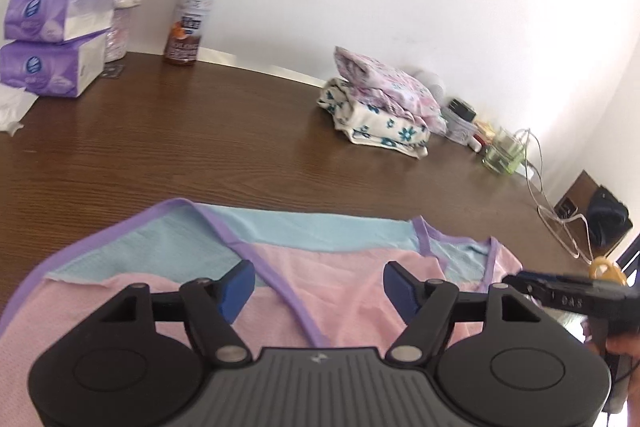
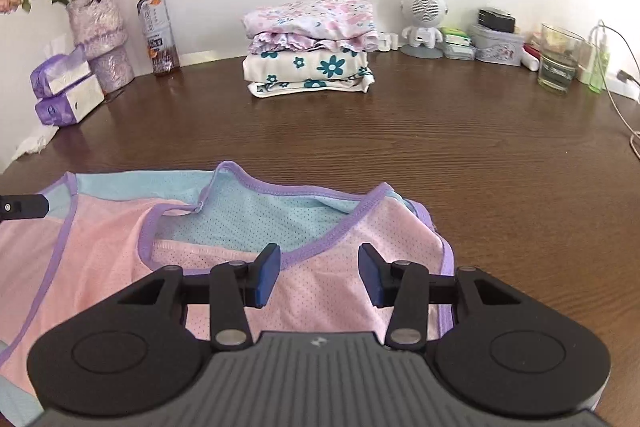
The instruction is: Fold clothes
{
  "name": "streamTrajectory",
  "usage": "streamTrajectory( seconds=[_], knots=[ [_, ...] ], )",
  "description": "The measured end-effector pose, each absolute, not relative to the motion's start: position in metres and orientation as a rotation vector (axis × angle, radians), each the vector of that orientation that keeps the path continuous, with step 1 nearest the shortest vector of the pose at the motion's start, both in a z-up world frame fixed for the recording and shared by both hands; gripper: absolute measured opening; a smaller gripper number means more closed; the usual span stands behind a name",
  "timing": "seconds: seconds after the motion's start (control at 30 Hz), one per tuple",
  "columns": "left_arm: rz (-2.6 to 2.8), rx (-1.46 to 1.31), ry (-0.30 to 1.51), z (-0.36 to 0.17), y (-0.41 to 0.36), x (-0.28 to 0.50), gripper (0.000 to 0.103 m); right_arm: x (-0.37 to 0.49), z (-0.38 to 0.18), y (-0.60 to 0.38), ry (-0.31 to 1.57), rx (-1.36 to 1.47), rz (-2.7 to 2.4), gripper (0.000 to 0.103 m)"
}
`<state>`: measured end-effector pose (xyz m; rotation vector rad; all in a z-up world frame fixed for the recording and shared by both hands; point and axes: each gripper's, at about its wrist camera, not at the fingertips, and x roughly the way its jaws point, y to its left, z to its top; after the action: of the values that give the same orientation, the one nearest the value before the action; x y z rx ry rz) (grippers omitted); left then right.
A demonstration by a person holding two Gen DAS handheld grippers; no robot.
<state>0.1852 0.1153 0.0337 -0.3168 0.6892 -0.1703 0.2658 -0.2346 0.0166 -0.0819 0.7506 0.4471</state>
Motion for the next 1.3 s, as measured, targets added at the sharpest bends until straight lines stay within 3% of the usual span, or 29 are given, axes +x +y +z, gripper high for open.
streamTrajectory(
  seconds=[0.13, 0.23, 0.33, 0.5, 0.6, 0.63, 0.67, 0.73, 0.77, 0.83, 1.1, 1.2, 1.27, 1.3],
  knots=[
    [-0.195, -0.279, 0.706, 0.025, 0.099, 0.182, 0.071, 0.27, 0.008, -0.23, 0.762, -0.099, 0.441, 0.033],
    [-0.183, -0.24, 0.704, 0.019, 0.096, 0.18, 0.072, 0.27, 0.007, -0.236, 0.759, -0.079, 0.442, 0.002],
    [-0.168, -0.246, 0.712, 0.013, 0.1, 0.181, 0.072, 0.273, 0.008, -0.244, 0.76, -0.064, 0.417, 0.0],
    [-0.161, -0.237, 0.695, 0.012, 0.104, 0.178, 0.072, 0.28, 0.008, -0.257, 0.759, -0.017, 0.371, 0.001],
    [-0.162, -0.227, 0.694, 0.012, 0.102, 0.177, 0.074, 0.284, 0.008, -0.252, 0.762, -0.012, 0.385, 0.019],
    [-0.163, -0.225, 0.694, 0.012, 0.101, 0.177, 0.075, 0.285, 0.008, -0.25, 0.764, -0.011, 0.39, 0.03],
    [-0.164, -0.222, 0.693, 0.012, 0.1, 0.176, 0.077, 0.286, 0.007, -0.249, 0.765, -0.009, 0.394, 0.03],
    [-0.164, -0.213, 0.693, 0.012, 0.099, 0.175, 0.079, 0.288, 0.007, -0.244, 0.763, -0.023, 0.399, 0.03],
    [-0.164, -0.209, 0.693, 0.012, 0.098, 0.175, 0.08, 0.286, 0.006, -0.24, 0.753, -0.062, 0.392, 0.024],
    [-0.166, -0.196, 0.694, 0.012, 0.095, 0.173, 0.08, 0.284, 0.005, -0.236, 0.751, -0.092, 0.385, 0.0],
    [-0.281, -0.055, 0.678, 0.021, 0.077, 0.159, 0.078, 0.289, 0.009, -0.256, 0.751, -0.017, 0.358, 0.0],
    [-0.353, 0.025, 0.643, 0.029, 0.07, 0.151, 0.078, 0.296, 0.007, -0.263, 0.784, 0.081, 0.396, 0.011],
    [-0.386, 0.04, 0.634, 0.032, 0.068, 0.148, 0.079, 0.296, 0.007, -0.257, 0.786, 0.059, 0.405, 0.029],
    [-0.397, 0.035, 0.641, 0.031, 0.068, 0.148, 0.079, 0.296, 0.006, -0.251, 0.78, 0.027, 0.4, 0.032]
  ],
)
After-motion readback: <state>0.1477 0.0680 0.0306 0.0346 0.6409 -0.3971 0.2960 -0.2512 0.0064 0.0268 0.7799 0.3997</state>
